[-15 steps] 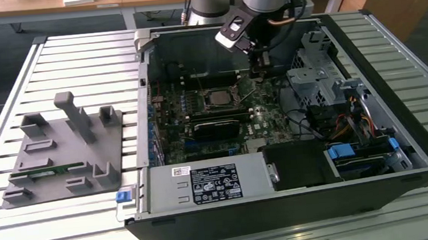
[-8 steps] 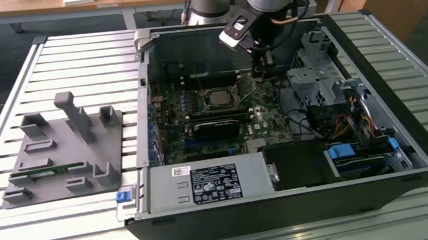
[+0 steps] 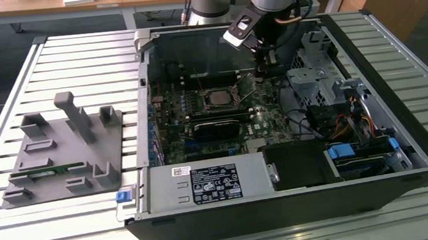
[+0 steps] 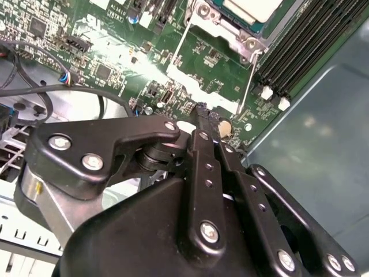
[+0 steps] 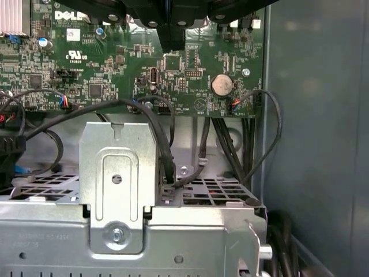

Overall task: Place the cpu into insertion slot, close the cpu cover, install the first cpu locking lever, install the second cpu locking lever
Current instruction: 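Close the cpu cover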

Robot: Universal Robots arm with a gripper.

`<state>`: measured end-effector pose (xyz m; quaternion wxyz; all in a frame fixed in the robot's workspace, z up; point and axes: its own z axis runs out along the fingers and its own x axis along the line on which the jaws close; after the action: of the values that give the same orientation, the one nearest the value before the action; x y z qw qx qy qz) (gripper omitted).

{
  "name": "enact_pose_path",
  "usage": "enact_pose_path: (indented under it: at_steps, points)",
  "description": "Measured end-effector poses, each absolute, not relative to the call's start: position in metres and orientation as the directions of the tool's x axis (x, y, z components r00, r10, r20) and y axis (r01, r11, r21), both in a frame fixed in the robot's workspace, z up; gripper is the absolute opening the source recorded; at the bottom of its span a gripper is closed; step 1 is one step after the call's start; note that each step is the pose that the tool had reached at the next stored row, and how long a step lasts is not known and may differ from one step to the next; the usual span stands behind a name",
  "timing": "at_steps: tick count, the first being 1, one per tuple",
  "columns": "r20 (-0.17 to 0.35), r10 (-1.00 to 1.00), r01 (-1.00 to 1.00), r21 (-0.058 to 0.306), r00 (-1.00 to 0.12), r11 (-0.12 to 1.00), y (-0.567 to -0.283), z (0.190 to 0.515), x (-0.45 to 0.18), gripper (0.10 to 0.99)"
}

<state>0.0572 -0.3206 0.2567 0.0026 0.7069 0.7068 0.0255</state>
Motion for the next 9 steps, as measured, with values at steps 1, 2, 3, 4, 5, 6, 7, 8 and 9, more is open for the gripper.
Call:
enact_pose_path:
  at_steps: [1,2,3,4,5,6,7,8,9]
  points:
    - [0.032,0.999,0.999,0.04,-0.001,-0.001,-0.3204,0.2564,0.058,0.106]
    - [0.032,0.999,0.999,0.04,0.0,-0.001,-0.3202,0.256,0.0586,0.106]
    - [0.032,0.999,0.999,0.039,-0.001,-0.001,-0.3201,0.2556,0.0592,0.106]
    - [0.032,0.999,0.999,0.039,-0.001,-0.001,-0.3199,0.255,0.0597,0.106]
    - [0.032,0.999,0.999,0.039,-0.001,-0.001,-0.3197,0.2544,0.0602,0.106]
    - [0.032,0.999,0.999,0.039,0.0,-0.001,-0.3196,0.2536,0.0609,0.106]
    - [0.032,0.999,0.999,0.038,0.0,-0.001,-0.3196,0.2525,0.0614,0.106]
    - [0.032,0.999,0.999,0.038,0.0,-0.001,-0.3196,0.2513,0.0619,0.106]
    - [0.032,0.999,0.999,0.038,0.0,-0.001,-0.3196,0.25,0.0623,0.106]
